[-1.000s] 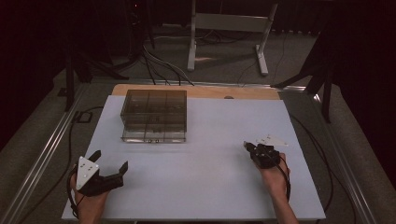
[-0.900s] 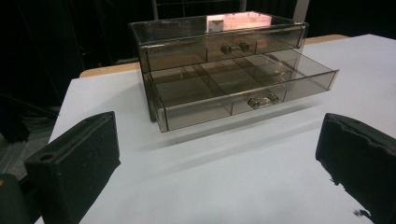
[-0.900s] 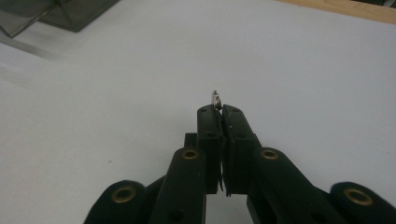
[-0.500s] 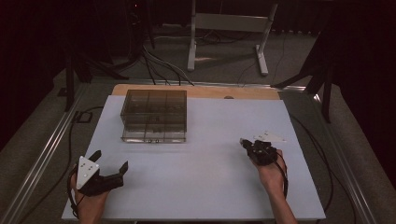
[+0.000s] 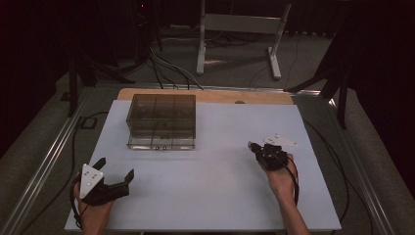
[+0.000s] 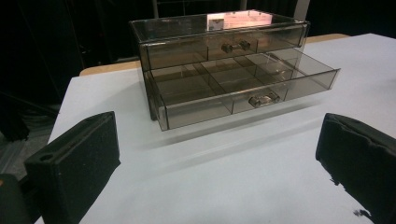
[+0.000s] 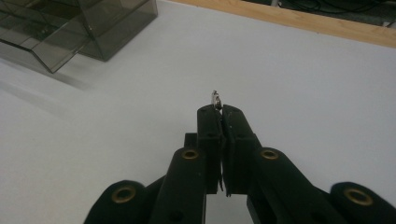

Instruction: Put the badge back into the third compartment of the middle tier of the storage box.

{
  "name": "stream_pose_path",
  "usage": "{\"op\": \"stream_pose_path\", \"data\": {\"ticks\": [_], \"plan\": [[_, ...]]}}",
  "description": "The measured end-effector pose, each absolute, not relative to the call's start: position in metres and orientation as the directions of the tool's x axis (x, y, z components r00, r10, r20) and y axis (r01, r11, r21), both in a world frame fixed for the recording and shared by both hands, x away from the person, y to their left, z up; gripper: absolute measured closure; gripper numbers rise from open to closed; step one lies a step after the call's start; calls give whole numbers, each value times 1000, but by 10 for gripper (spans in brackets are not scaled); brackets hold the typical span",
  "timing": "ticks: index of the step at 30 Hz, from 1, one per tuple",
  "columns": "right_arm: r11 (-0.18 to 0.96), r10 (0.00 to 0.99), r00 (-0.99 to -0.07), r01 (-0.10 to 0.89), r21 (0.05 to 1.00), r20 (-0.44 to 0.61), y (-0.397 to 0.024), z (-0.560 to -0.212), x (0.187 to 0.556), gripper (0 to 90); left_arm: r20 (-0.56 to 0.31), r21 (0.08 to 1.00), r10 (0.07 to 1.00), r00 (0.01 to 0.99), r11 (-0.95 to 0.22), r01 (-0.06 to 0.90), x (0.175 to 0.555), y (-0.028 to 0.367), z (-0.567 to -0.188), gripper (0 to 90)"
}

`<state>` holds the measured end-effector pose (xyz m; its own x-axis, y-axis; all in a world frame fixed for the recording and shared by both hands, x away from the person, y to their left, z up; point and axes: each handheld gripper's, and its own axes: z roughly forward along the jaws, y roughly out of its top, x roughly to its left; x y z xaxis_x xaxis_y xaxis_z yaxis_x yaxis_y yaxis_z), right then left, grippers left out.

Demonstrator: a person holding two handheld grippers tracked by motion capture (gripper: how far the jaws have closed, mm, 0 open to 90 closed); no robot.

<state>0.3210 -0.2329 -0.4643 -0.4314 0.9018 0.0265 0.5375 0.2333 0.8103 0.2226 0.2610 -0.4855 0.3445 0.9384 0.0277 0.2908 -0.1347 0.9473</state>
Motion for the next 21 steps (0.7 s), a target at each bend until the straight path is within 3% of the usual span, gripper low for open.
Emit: {"op": "stream_pose_path", "data": {"ticks": [21], "plan": [[233, 892, -452, 516, 824, 30, -218, -453, 326, 877, 26, 946, 938, 345, -134, 295, 223, 261, -486, 6]]}}
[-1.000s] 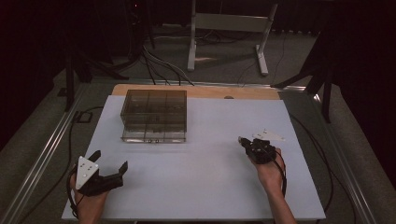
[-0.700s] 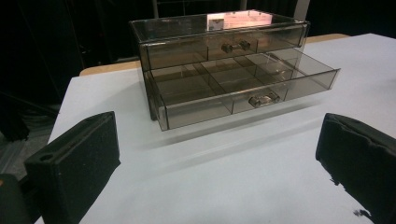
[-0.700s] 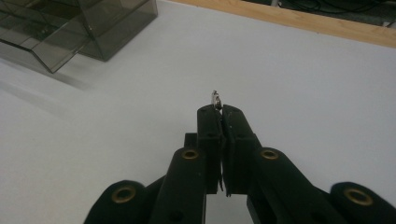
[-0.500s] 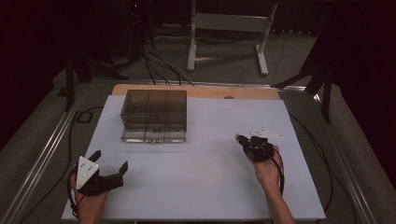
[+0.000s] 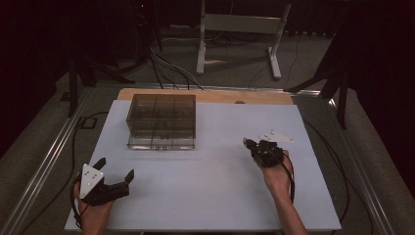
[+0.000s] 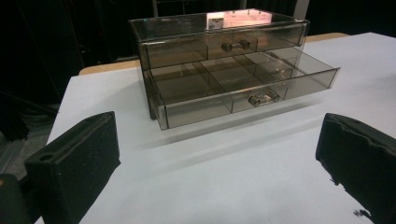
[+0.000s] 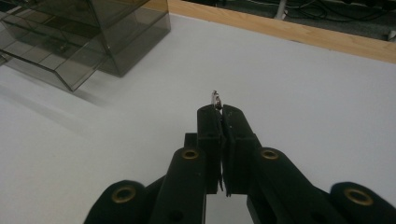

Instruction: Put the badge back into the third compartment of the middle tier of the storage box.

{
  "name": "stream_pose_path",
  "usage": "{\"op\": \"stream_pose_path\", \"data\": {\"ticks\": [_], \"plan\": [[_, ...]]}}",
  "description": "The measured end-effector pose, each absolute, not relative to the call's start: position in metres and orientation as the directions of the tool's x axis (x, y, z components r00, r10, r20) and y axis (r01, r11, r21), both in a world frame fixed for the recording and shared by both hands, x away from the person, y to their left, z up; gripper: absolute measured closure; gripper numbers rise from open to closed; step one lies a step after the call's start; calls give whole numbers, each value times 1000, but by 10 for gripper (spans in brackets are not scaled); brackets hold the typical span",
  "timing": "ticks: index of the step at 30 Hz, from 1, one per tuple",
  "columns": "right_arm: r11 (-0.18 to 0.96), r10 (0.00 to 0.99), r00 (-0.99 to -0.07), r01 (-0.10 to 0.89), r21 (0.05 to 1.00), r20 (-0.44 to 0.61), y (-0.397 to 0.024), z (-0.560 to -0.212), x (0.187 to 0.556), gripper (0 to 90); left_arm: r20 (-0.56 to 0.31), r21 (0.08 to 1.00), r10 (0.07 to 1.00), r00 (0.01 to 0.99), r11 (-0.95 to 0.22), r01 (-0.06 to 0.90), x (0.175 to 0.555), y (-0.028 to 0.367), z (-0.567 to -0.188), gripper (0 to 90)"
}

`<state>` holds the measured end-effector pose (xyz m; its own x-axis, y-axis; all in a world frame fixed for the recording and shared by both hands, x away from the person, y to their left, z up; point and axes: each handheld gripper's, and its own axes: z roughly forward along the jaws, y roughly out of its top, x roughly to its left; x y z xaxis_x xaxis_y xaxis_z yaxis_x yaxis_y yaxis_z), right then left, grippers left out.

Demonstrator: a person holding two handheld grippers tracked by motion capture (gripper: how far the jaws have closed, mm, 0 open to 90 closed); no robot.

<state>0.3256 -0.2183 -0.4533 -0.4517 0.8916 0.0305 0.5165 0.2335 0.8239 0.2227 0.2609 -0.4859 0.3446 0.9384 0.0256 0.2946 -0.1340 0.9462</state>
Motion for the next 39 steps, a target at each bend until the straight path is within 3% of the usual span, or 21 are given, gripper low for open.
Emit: {"op": "stream_pose_path", "data": {"ticks": [39], "plan": [[217, 860, -505, 487, 846, 70, -182, -440, 333, 876, 24, 946, 939, 344, -133, 297, 223, 262, -486, 6]]}}
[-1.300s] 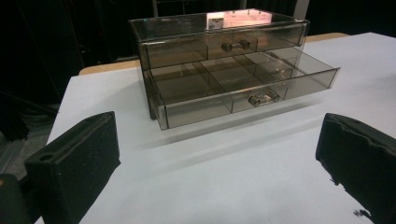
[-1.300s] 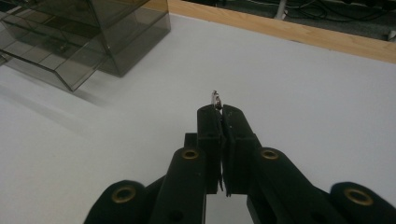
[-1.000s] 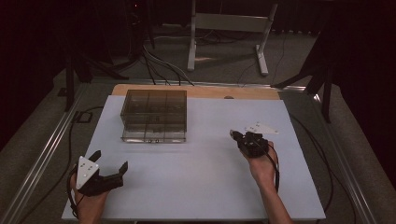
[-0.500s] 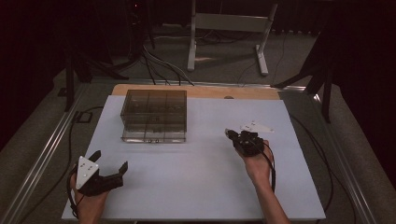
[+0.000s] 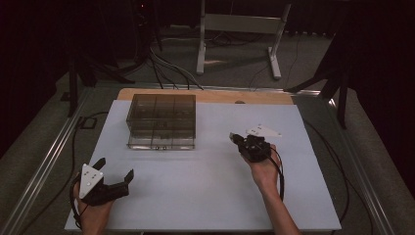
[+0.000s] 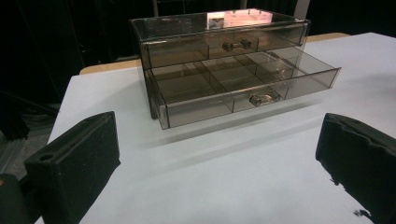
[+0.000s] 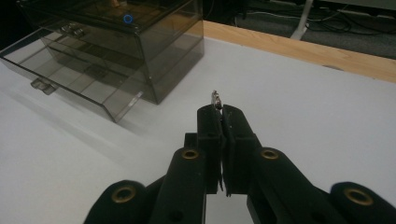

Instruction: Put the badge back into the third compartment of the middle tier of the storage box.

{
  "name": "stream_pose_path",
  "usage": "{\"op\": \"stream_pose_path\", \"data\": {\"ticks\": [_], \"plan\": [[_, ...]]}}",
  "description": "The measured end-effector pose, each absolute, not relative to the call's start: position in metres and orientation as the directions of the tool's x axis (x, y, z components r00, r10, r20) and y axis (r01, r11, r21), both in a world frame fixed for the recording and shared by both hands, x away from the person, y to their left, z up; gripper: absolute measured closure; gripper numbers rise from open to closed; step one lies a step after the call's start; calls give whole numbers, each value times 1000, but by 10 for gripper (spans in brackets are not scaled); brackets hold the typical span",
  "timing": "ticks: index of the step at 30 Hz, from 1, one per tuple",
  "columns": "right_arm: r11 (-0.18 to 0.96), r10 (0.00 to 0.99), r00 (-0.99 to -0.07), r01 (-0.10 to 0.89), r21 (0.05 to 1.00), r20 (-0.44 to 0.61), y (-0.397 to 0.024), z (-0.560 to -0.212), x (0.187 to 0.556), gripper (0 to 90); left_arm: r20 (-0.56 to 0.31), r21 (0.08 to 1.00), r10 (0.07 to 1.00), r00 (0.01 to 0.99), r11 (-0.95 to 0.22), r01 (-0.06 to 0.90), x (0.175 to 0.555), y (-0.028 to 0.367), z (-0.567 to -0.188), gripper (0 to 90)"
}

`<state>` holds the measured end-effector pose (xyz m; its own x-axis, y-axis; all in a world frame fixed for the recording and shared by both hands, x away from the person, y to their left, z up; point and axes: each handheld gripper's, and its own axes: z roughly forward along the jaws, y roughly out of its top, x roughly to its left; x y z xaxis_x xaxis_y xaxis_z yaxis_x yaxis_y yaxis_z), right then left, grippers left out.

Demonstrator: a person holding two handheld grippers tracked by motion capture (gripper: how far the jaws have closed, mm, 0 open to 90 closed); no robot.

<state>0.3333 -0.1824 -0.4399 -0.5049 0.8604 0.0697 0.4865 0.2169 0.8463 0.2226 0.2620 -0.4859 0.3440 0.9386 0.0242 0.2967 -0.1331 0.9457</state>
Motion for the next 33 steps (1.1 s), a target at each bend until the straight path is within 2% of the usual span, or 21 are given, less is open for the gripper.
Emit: {"op": "stream_pose_path", "data": {"ticks": [33], "plan": [[218, 834, -546, 466, 857, 85, -157, -436, 337, 876, 25, 945, 939, 344, -134, 297, 222, 262, -486, 6]]}}
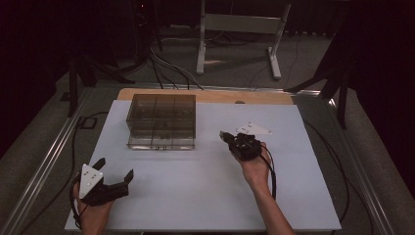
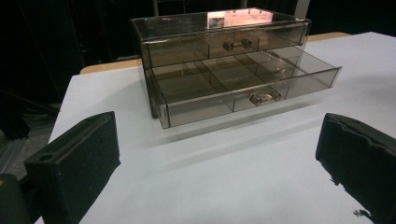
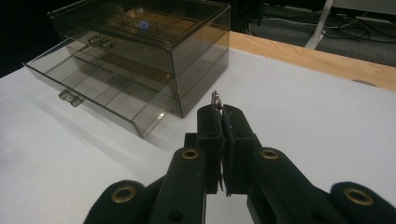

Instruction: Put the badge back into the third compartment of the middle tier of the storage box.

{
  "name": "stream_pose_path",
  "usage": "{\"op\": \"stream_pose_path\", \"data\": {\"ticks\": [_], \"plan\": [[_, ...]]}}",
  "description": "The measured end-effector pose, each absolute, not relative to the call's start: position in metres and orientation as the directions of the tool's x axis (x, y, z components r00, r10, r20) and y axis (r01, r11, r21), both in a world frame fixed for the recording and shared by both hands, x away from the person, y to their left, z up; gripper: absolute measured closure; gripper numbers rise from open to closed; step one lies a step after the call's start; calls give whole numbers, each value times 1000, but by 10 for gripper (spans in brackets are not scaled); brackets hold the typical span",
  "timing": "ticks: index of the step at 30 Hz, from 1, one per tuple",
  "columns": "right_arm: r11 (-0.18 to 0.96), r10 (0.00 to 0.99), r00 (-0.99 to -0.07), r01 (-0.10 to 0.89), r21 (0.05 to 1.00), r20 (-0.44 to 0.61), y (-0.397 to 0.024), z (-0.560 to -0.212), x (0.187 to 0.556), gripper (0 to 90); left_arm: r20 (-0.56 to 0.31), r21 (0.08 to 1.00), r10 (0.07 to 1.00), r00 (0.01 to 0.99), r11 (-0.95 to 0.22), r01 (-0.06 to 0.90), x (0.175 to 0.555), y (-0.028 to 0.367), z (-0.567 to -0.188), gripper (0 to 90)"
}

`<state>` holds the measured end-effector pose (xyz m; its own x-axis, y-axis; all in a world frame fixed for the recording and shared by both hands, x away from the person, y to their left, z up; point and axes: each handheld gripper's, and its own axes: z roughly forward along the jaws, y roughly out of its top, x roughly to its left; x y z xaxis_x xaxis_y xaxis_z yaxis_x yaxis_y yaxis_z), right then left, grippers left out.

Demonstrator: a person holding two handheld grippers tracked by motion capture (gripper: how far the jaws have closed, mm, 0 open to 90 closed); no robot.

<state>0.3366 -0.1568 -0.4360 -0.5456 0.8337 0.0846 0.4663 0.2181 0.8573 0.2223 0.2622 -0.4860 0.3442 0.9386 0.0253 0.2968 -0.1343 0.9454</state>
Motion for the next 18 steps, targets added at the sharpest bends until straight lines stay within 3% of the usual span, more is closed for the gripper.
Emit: {"op": "stream_pose_path", "data": {"ticks": [18], "plan": [[226, 821, -565, 459, 859, 86, -142, -435, 339, 877, 25, 945, 939, 343, -135, 298, 222, 262, -486, 6]]}}
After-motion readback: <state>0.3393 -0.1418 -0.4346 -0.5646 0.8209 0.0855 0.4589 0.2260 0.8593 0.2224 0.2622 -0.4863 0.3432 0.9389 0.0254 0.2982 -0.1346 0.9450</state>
